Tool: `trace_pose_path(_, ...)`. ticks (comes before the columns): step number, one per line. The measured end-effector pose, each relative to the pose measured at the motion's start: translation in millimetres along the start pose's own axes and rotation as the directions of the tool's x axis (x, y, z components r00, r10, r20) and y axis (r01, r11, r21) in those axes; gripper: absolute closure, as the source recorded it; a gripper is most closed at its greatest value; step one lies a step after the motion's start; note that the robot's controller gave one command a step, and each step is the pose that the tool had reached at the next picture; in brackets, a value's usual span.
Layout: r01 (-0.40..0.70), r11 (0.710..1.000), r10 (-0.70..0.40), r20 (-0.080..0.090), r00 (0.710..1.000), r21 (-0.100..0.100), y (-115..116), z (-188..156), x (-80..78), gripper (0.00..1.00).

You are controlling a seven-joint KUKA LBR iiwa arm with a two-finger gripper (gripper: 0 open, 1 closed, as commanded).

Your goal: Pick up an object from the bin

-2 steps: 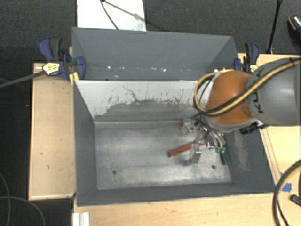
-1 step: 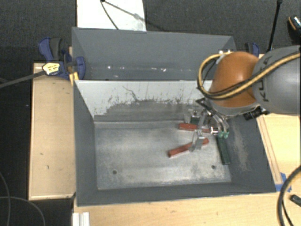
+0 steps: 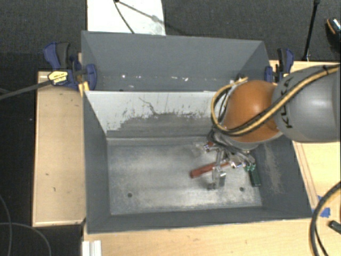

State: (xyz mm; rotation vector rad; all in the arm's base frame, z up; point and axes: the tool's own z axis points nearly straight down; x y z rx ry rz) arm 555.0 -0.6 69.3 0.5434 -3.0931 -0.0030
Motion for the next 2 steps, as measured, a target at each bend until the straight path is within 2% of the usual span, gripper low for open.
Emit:
trace_pose_path(1,-0.008,1.000,0.008,0.002,1.000,0.002,-1,-1,-0.7,1.00)
trace_pose_path(2,0.097,0.995,-0.097,0.011,0.995,0.007,-13,-195,4.4,1.00)
